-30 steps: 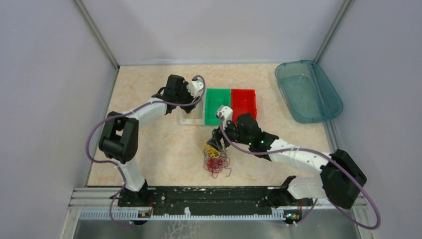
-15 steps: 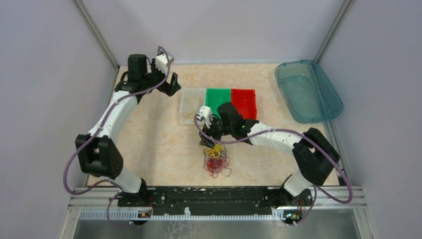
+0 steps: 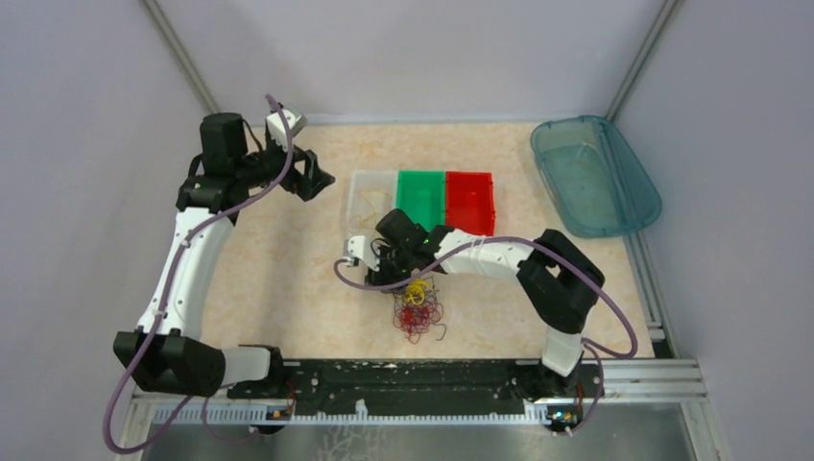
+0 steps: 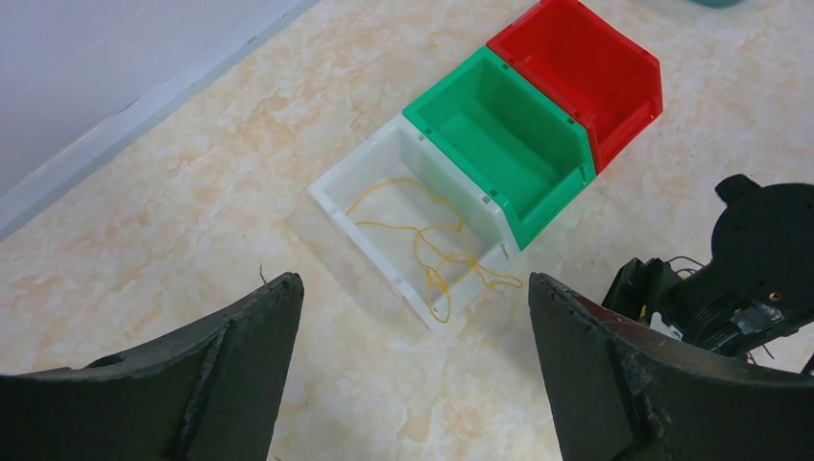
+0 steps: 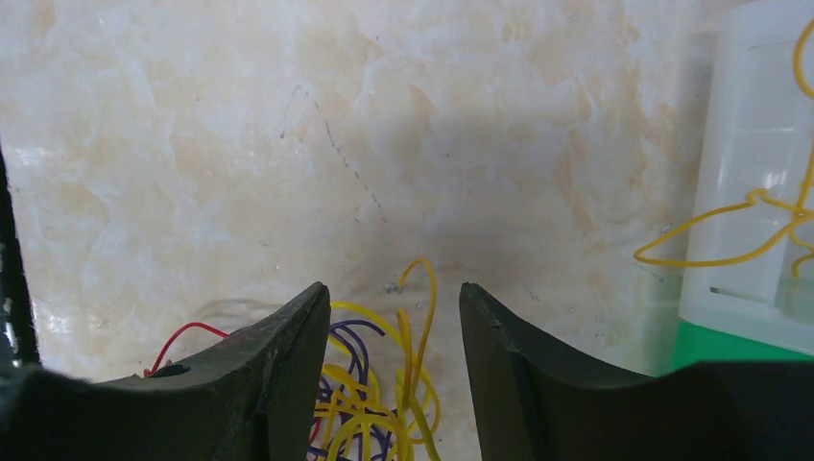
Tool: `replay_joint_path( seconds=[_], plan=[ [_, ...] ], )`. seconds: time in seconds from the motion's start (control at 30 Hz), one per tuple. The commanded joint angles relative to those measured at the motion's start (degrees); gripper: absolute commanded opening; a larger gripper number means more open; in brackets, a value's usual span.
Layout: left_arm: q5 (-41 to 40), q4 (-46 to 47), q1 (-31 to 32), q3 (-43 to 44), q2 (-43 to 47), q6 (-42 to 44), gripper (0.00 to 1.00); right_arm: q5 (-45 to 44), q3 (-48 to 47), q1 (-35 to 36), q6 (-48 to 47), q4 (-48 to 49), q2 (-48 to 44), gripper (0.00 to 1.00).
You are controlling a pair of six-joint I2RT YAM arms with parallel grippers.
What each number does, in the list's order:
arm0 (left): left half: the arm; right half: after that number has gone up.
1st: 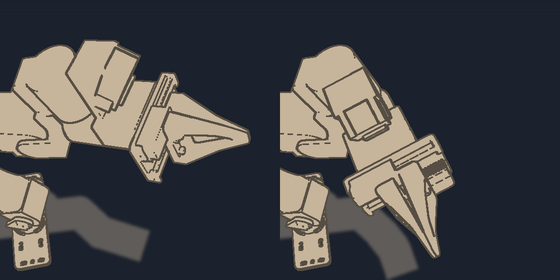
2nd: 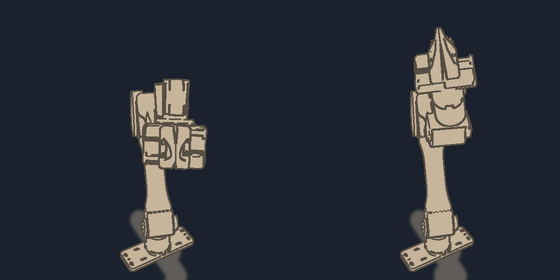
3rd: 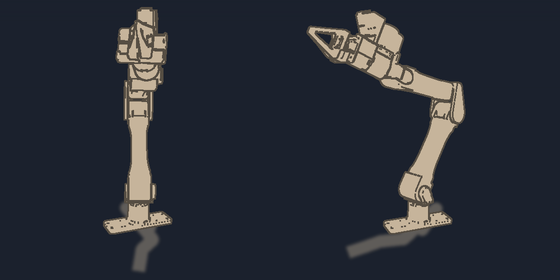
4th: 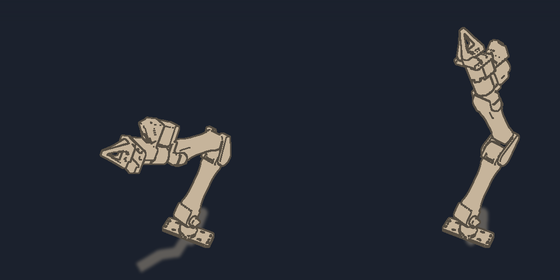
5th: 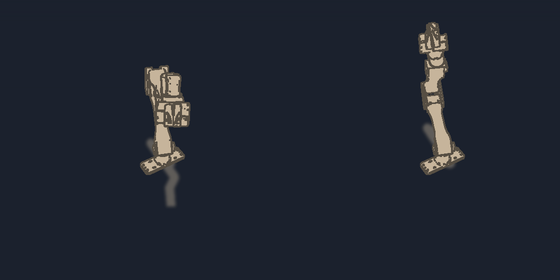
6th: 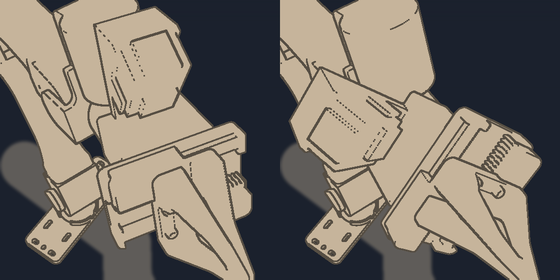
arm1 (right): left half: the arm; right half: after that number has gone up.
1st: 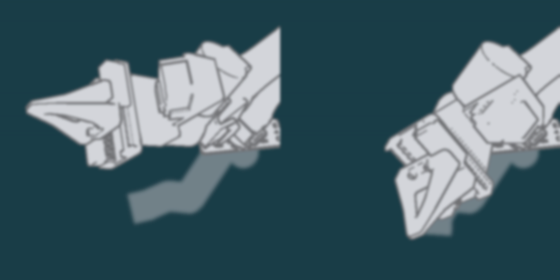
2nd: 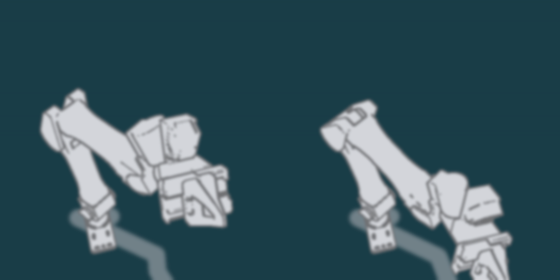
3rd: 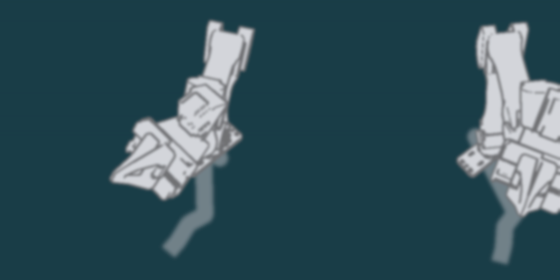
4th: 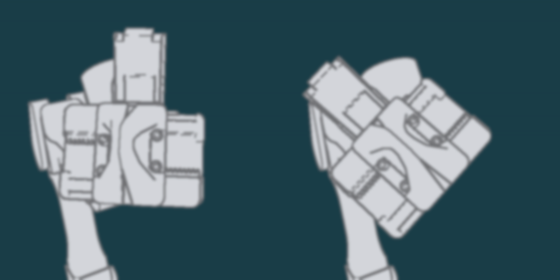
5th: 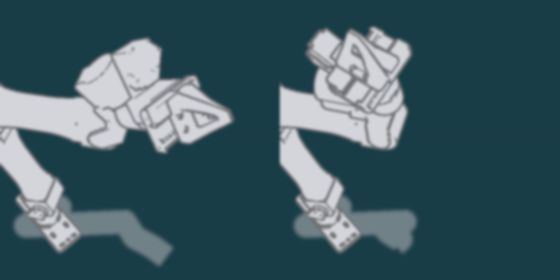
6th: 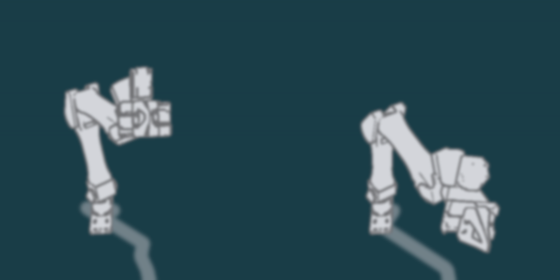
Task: Untangle the cables
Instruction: Untie the cable.
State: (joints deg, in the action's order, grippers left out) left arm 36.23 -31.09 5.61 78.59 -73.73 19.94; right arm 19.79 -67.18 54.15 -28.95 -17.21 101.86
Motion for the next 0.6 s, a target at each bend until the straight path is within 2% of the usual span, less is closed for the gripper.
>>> replay_joint_path(
  seconds=[0.0, 0.07, 0.2, 0.23, 0.4, 0.57],
  plan=[
    [1.66, -2.65, -0.32, -0.49, 1.18, 0.02, 0.92, -6.69, -4.35, 1.99, -5.62, -3.3, 1.28, 0.5],
    [1.65, -2.96, -0.34, -0.73, 1.6, 0.24, 0.92, -8.92, -4.83, 3.0, -6.43, -3.57, 1.27, 0.4],
    [1.2, -2.41, -0.33, -1.66, 2.71, 0.62, 0.91, -10.35, -4.87, 3.41, -5.98, -2.4, -0.62, 0.03],
    [1.01, -2.1, -0.33, -2.05, 3.1, 0.54, 0.91, -10.4, -4.63, 3.46, -5.49, -1.71, -1.41, 0.0],
    [1.83, -0.39, -0.35, -5.46, 6.57, 0.47, 0.91, -8.67, -1.48, 3.46, -0.98, 5.29, -9.38, 0.0],
    [7.12, -2.24, -0.33, -9.36, 10.41, 2.14, 0.91, -4.64, 4.23, 3.33, 5.98, 15.04, -18.28, 0.0]
  ],
)
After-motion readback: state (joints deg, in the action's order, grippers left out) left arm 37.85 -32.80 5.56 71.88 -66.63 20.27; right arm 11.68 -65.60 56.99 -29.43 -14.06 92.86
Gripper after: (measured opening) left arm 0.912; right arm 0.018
